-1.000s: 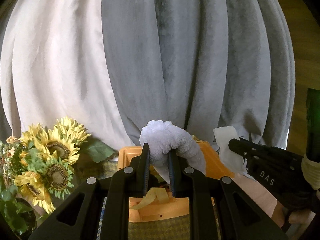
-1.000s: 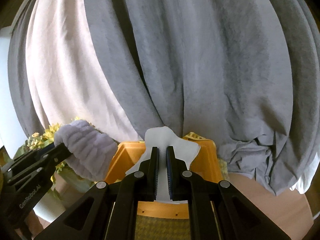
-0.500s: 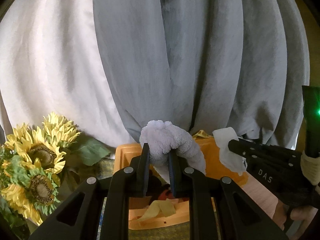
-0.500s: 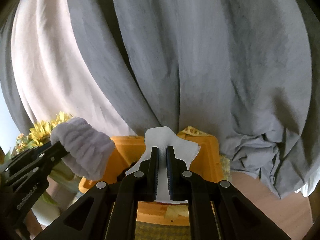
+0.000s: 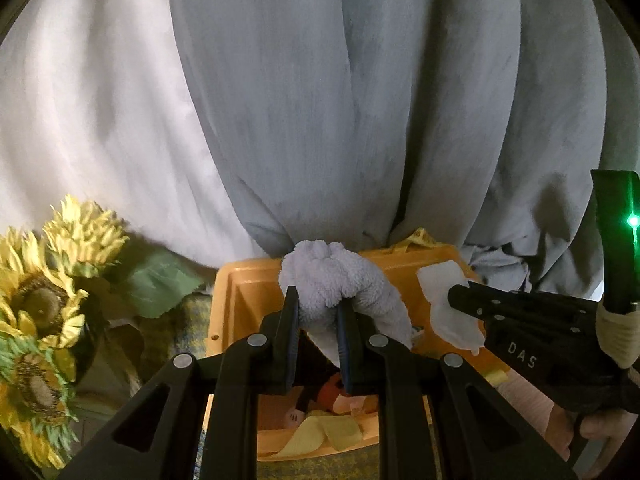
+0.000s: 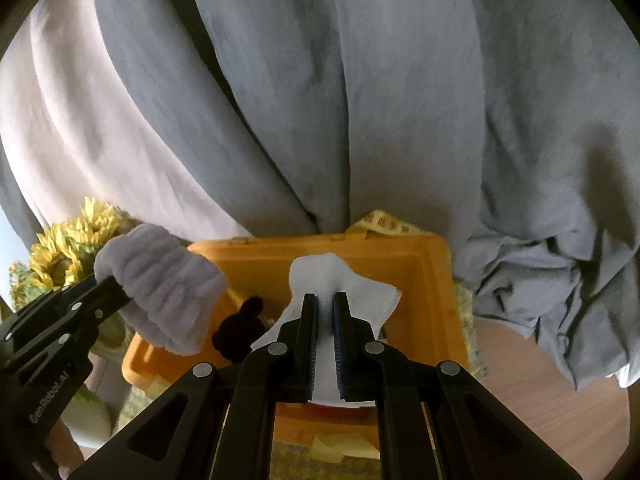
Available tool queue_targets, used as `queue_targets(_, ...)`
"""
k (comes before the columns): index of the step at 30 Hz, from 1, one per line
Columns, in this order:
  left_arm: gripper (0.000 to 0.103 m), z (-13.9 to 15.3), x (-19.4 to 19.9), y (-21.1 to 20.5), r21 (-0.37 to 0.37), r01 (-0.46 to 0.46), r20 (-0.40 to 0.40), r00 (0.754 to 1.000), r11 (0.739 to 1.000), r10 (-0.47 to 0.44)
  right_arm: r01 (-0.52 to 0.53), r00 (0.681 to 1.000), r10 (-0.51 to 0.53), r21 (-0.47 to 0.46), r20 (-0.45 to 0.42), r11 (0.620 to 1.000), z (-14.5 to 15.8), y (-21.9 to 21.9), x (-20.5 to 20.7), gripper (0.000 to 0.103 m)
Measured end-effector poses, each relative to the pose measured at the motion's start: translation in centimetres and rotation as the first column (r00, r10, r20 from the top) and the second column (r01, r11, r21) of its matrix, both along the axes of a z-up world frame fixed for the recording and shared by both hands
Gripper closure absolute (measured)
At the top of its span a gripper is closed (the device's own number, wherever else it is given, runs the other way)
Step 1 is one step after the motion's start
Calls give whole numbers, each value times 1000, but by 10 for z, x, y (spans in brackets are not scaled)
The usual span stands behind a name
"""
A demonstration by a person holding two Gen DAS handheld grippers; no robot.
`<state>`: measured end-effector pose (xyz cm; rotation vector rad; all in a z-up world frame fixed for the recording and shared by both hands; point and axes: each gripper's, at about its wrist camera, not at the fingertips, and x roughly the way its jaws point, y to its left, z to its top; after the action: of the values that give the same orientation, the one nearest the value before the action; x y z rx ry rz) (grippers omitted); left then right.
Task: Organize soft objects
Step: 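Open both grippers to drop wristband and tissue into the crate, then withdraw both grippers and move right gripper toward the School Bus toy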
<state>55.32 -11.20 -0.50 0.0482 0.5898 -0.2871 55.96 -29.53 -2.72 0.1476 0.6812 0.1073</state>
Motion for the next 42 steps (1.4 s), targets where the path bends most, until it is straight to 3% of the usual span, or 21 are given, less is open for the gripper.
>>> queue_targets(10,84,-30,19,-9,54,8,-91,996,999,-4,-22,994,23,12,-110,1000,-32,1,21,94)
queue_targets(13,77,-34,20,-12,70,12,-96,995,997,-6,-19,993,21,14,-120,1000,-37,-1,24,92)
queue_targets(15,69,-34,20,-12,76,7,-92,996,997,0,-22,992,23,14,-122,1000,-37,-1,25,84)
queue_targets(17,65,-32,18,-11,82,2,-86,996,997,5,-14,994,14,8,-112,1000,-36,-2,24,64)
queue_targets(21,58,-27,10,-9,110,-23,-55,998,994,29,6,996,-6,-8,-88,1000,-30,-3,18,60)
queue_targets(28,32,-6,-22,0,131,-101,43,994,986,96,57,998,-56,-66,16,996,-4,-2,-13,43)
queue_targets(42,13,21,-87,16,92,-189,148,973,978,175,139,983,-127,-83,135,987,30,-8,-82,29)
